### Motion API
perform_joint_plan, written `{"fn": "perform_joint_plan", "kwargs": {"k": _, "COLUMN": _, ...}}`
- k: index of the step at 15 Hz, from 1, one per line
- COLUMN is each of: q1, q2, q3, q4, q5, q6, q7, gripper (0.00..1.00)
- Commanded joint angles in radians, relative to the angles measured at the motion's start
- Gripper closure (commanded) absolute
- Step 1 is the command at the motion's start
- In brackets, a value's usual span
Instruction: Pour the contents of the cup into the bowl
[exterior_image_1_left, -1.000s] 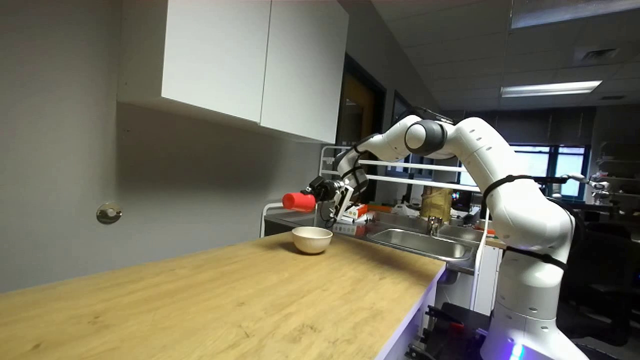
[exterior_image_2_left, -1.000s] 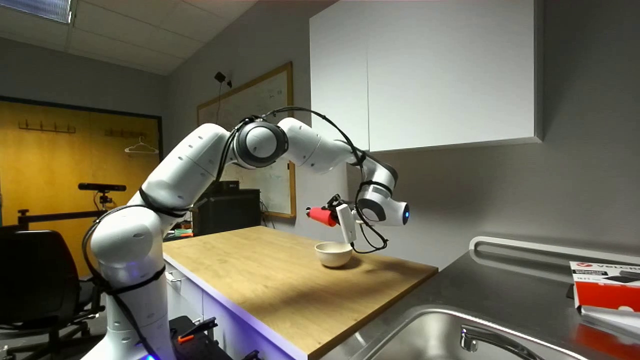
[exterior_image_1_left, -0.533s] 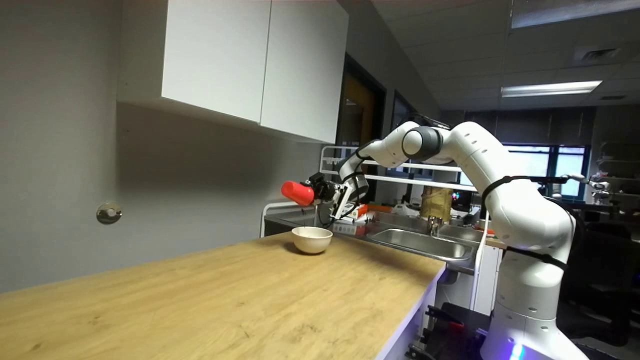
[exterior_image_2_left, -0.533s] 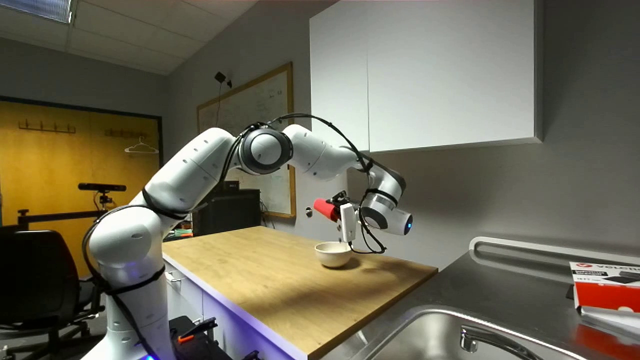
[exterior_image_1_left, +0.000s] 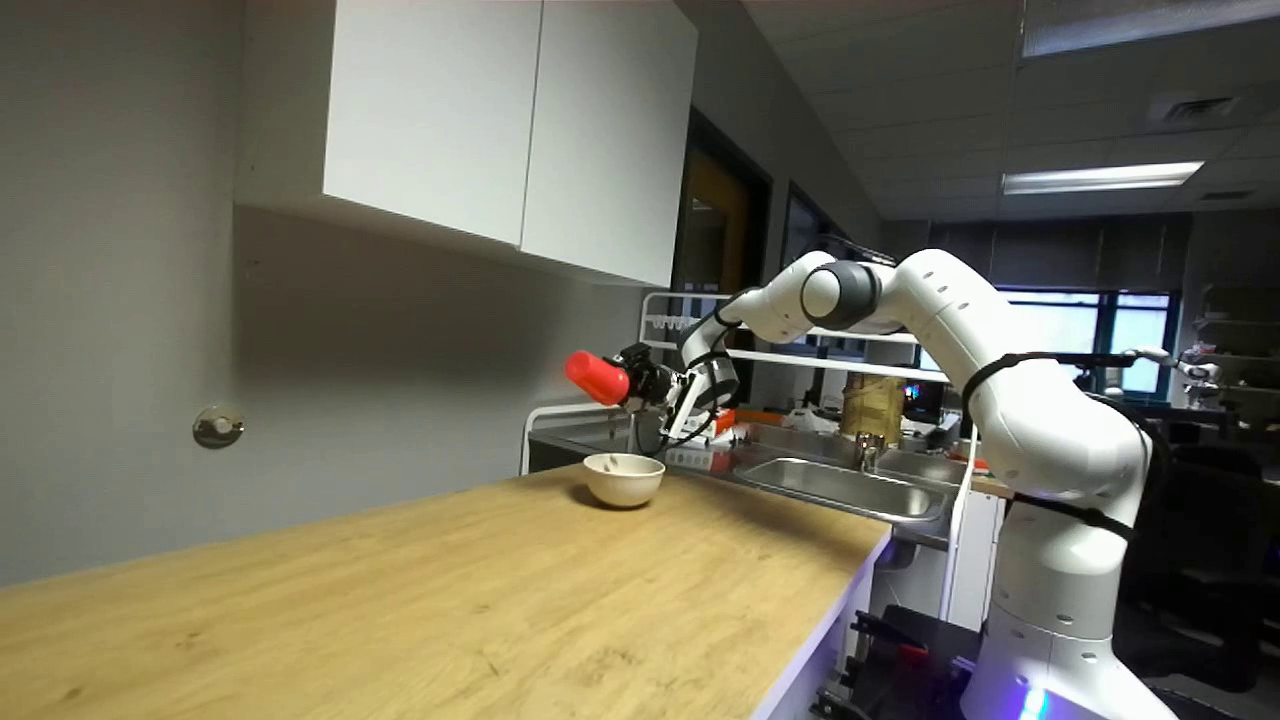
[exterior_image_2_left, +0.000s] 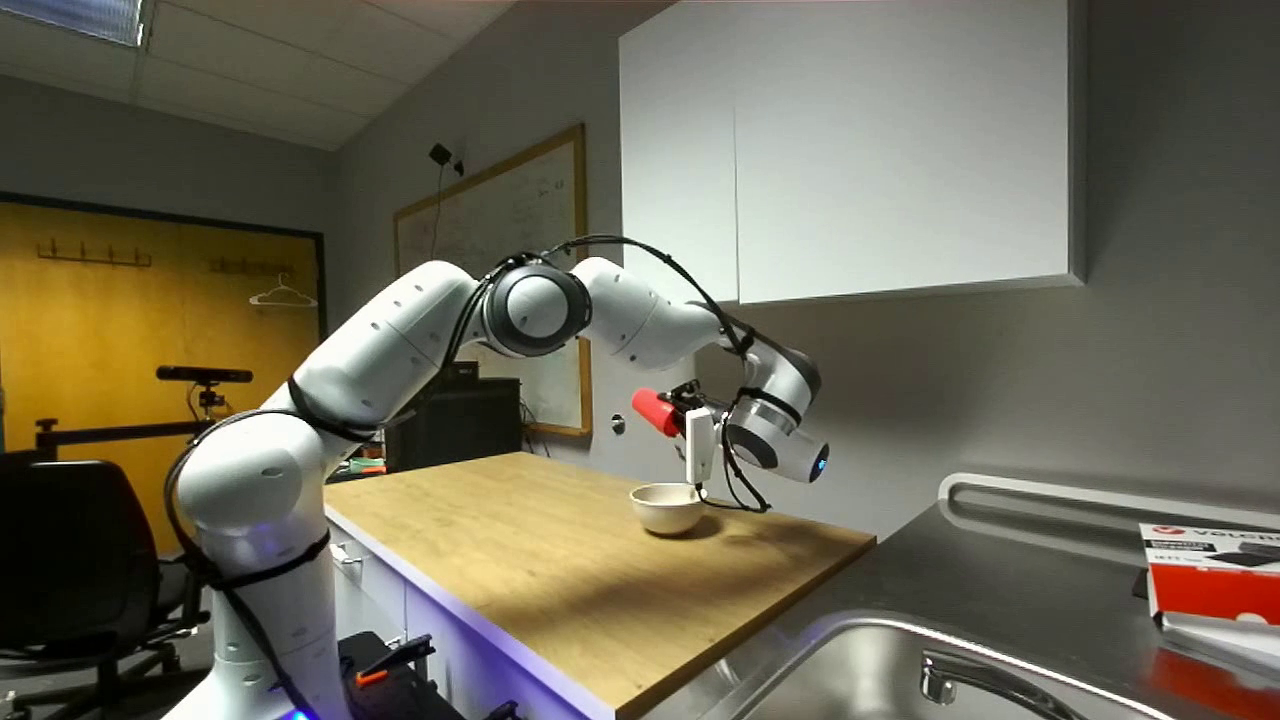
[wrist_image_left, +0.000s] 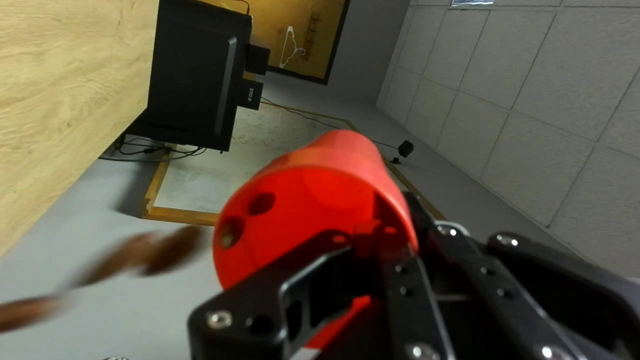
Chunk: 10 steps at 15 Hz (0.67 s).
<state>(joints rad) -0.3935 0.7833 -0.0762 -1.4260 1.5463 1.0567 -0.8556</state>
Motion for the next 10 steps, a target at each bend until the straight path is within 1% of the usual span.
{"fn": "perform_joint_plan", "kwargs": {"k": 1, "q1": 0.002, "q2": 0.03, "q3": -0.009, "q4": 0.05, "q5": 0.033, "q6": -0.035, "q7": 0.046, "gripper": 0.98}}
{"fn": "perform_joint_plan", "kwargs": {"k": 10, "q1": 0.006, "q2": 0.025, "q3": -0.024, "q4": 0.05, "q5": 0.027, "q6": -0.046, "q7": 0.05, "gripper": 0.98}}
